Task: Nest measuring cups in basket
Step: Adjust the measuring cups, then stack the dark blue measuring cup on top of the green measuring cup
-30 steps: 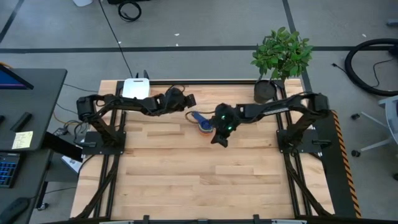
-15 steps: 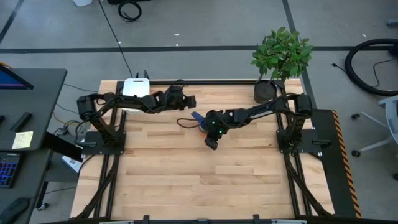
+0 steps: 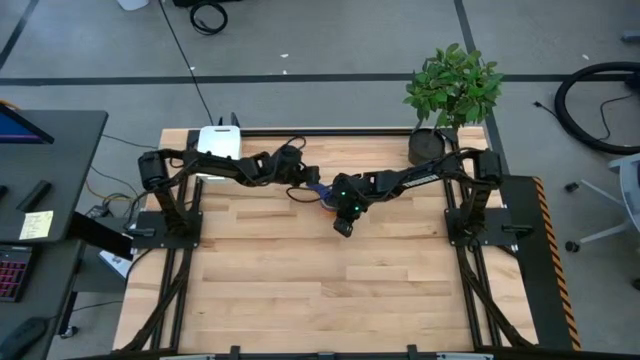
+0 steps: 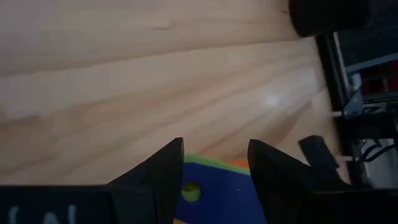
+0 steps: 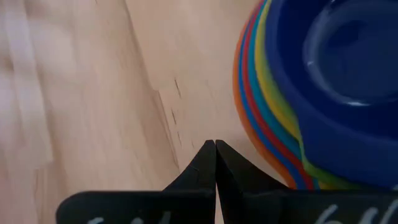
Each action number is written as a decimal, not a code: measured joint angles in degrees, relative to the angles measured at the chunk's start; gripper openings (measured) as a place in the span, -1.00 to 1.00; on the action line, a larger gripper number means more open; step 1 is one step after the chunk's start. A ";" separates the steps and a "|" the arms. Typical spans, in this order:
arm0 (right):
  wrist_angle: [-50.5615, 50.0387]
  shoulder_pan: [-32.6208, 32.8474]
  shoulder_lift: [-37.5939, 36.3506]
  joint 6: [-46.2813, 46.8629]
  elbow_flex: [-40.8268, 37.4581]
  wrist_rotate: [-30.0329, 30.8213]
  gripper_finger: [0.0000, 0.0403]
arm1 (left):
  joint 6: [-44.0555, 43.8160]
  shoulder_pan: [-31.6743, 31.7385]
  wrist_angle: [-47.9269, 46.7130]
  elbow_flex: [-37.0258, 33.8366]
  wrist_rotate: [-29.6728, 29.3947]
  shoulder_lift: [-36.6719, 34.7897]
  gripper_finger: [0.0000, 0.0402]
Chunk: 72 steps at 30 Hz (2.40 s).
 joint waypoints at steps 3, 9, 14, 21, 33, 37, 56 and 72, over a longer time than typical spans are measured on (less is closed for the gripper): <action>-2.19 -0.81 -0.07 -1.65 0.00 -1.19 -0.98 | 0.10 -0.90 0.05 0.02 -0.34 0.12 -0.08; -4.04 -2.46 -0.13 -4.44 -0.02 -1.73 -0.98 | 0.63 -1.72 -0.04 0.02 1.79 0.10 -0.08; -4.67 -4.38 0.22 -7.00 -0.07 0.03 -0.98 | -0.25 -2.96 0.26 0.00 7.25 -0.17 -0.08; -5.32 -6.21 0.22 -7.78 -0.13 -0.71 -0.98 | 0.04 -4.40 4.19 -0.04 8.86 -0.19 -0.08; -5.39 -6.51 0.11 -8.13 -0.13 -5.27 -0.98 | 1.34 -4.02 6.01 -0.04 7.99 -0.25 -0.08; -5.41 -6.58 0.11 -6.57 -0.11 -8.76 -0.98 | 2.51 -3.05 4.17 0.01 7.76 -0.31 -0.08; 5.49 -5.38 0.00 0.31 -0.08 -13.21 -0.98 | 1.49 -7.11 0.34 0.02 6.83 -0.32 -0.08; 2.83 -5.27 -3.25 -2.23 -0.09 -17.38 -0.98 | 5.46 -4.90 -4.26 0.05 4.67 -3.12 -0.08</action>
